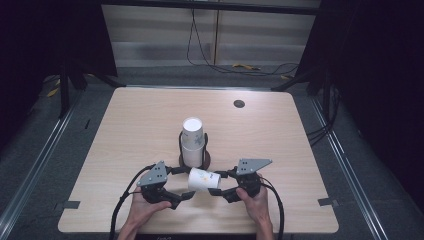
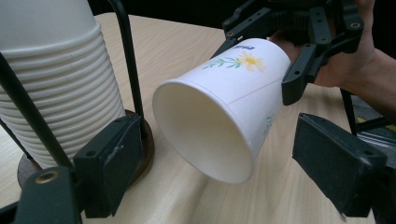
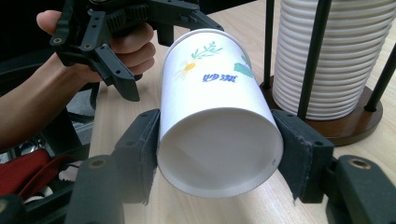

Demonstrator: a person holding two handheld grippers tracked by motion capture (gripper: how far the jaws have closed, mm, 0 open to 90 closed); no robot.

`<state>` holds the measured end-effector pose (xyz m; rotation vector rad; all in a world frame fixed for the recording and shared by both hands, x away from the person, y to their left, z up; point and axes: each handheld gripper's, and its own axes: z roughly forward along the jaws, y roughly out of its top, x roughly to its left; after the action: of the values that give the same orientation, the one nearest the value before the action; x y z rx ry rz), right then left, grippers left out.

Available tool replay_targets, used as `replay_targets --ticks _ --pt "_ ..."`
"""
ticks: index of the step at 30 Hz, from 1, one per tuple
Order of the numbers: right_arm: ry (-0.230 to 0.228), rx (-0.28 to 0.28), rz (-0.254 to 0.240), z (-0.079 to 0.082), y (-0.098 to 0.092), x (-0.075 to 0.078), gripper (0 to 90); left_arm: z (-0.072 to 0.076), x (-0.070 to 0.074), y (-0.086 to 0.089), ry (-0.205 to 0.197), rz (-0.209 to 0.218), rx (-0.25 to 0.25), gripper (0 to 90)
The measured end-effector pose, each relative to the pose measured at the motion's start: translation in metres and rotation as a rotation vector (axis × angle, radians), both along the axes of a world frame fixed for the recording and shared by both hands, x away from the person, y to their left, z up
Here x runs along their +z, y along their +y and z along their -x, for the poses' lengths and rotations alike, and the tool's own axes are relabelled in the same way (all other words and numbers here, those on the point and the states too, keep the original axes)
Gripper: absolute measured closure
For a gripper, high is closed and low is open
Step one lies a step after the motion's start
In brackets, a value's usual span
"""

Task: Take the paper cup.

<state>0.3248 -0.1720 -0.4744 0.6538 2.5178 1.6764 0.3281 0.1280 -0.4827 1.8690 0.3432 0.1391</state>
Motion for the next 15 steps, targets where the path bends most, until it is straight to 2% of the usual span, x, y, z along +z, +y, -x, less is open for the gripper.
replay_targets --ticks 15 --pt "-0.027 0.021 -0.084 0.0037 -0.0019 -0.0055 36.4 -0.0004 0.0002 -0.0003 -0.005 0.032 -0.009 15.6"
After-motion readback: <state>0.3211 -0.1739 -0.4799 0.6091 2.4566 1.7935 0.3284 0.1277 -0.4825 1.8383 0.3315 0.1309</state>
